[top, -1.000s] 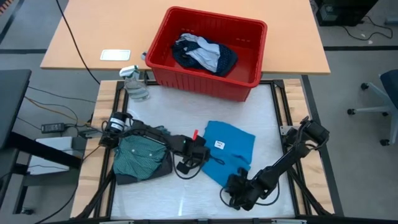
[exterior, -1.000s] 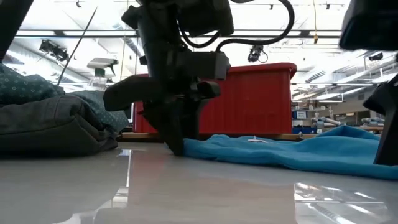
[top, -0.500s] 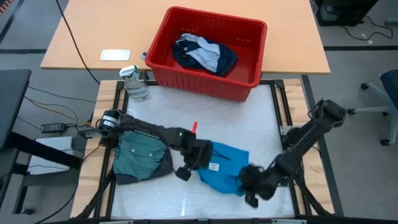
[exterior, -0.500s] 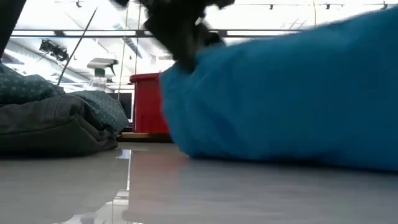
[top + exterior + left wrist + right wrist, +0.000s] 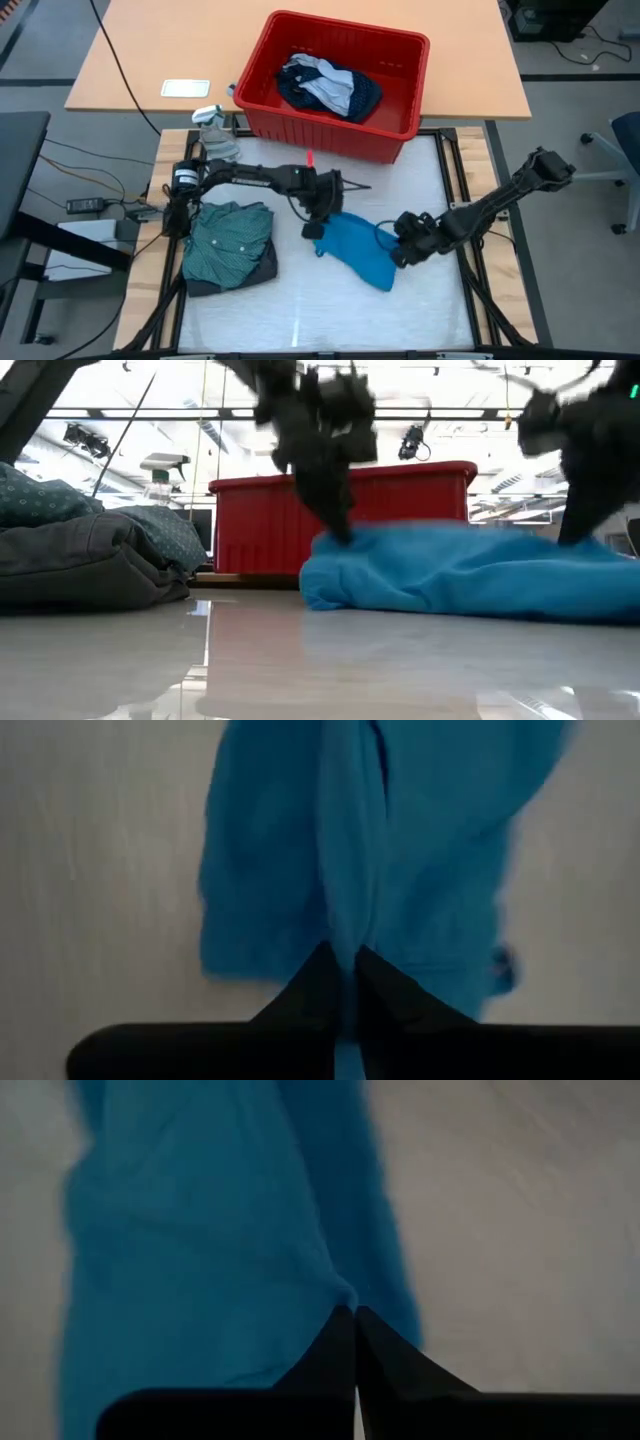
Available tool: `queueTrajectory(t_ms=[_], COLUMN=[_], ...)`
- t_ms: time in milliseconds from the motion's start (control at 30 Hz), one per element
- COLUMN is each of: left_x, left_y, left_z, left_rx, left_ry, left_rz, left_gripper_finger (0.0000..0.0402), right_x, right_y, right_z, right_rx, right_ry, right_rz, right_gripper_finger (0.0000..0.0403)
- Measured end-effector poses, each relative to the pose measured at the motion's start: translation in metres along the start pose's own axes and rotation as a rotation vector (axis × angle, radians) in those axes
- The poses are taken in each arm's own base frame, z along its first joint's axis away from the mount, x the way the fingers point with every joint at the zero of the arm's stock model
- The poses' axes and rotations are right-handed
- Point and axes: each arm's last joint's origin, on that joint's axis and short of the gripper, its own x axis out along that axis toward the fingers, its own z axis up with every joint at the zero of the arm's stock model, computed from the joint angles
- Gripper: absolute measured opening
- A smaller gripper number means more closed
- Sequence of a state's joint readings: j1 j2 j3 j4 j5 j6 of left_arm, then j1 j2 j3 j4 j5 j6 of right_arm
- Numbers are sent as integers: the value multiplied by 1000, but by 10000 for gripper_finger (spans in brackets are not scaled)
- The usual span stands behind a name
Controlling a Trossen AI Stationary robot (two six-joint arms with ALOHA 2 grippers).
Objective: Fold laundry
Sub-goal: Fold the light blue shorts
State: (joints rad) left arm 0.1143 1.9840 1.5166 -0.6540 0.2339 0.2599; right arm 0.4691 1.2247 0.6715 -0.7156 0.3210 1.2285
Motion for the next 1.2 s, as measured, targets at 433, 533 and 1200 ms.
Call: queueTrajectory(t_ms=[433, 533, 1200], left_x=[5, -1, -9], left_y=[67, 69, 17], left_z=[-26, -19, -8], left_rx=[-323, -329, -530], left_ry=[-173, -198, -137], left_rz=[123, 128, -62], left_gripper_finger=[88, 105, 146], right_x=[45, 33, 67], right_y=[-24, -12, 16], right_z=[-6, 4, 7], right_rx=[361, 384, 324], right_ry=[14, -35, 24], right_rz=[44, 95, 126], right_gripper_finger=[30, 71, 78])
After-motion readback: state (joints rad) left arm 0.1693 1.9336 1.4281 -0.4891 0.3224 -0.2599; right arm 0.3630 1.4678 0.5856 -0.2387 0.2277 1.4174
